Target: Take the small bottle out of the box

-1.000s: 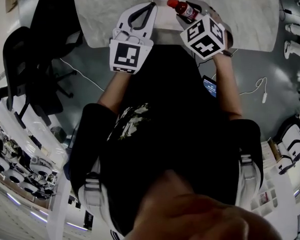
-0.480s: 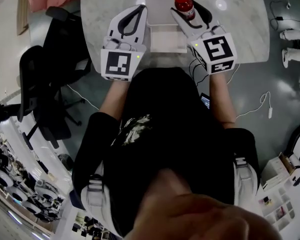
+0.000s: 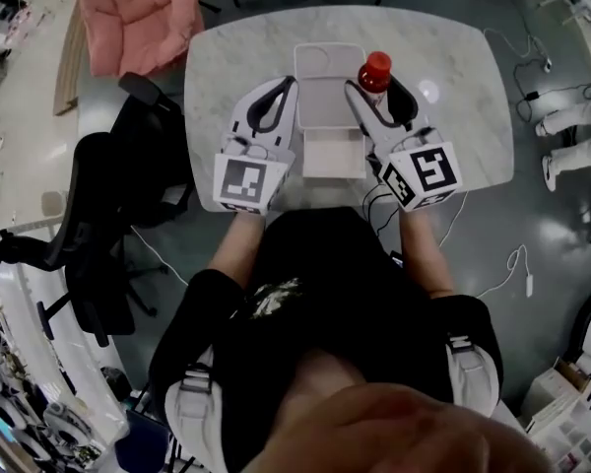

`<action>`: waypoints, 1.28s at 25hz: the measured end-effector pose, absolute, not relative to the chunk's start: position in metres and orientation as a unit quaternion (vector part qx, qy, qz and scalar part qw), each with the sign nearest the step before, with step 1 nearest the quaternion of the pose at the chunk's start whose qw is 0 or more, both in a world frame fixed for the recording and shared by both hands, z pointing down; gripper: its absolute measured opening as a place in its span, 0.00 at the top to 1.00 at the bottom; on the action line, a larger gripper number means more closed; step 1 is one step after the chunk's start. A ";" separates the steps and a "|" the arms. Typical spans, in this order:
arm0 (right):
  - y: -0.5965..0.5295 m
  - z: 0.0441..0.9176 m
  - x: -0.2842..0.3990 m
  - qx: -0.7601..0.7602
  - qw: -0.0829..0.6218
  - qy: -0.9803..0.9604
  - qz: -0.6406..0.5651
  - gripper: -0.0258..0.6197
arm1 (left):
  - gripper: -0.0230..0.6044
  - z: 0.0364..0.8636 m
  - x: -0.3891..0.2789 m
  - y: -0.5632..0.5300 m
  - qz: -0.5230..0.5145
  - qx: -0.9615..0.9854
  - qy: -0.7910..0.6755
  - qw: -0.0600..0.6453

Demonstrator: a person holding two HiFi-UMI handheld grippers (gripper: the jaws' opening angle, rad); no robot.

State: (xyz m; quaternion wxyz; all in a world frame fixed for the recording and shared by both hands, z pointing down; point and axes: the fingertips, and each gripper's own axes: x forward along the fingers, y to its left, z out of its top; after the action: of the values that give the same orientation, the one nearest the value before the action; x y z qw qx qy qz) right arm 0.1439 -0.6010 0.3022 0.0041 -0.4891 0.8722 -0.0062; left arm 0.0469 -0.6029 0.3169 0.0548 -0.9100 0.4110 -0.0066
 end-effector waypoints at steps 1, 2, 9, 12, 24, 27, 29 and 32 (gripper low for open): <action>-0.597 0.299 0.143 -0.490 0.008 0.872 -0.004 0.62 | 0.94 0.314 0.047 -0.598 -0.005 -0.911 0.409 0.053; -0.592 0.297 0.142 -0.491 0.010 0.871 -0.004 0.62 | 0.94 0.312 0.049 -0.593 -0.008 -0.913 0.405 0.056; -0.572 0.281 0.137 -0.489 0.011 0.872 0.007 0.62 | 0.94 0.286 0.054 -0.574 -0.005 -0.920 0.381 0.089; -0.567 0.282 0.137 -0.490 0.004 0.872 0.016 0.62 | 0.94 0.283 0.056 -0.565 -0.003 -0.924 0.370 0.093; -0.561 0.270 0.153 -0.498 0.024 0.865 0.046 0.62 | 0.94 0.285 0.068 -0.567 0.000 -0.929 0.361 0.079; -0.563 0.268 0.159 -0.501 0.027 0.864 0.045 0.62 | 0.94 0.285 0.073 -0.571 0.001 -0.931 0.358 0.078; -0.565 0.267 0.161 -0.501 0.030 0.864 0.045 0.62 | 0.94 0.283 0.077 -0.574 0.001 -0.932 0.353 0.080; -0.568 0.267 0.161 -0.500 0.026 0.864 0.045 0.62 | 0.94 0.281 0.082 -0.577 0.004 -0.934 0.347 0.081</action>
State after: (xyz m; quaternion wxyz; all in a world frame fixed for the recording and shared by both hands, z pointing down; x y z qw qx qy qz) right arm 0.1607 -0.5679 0.2668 0.0264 -0.5005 0.8642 0.0452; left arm 0.0815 -0.5773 0.2808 0.0815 -0.9342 0.3472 0.0044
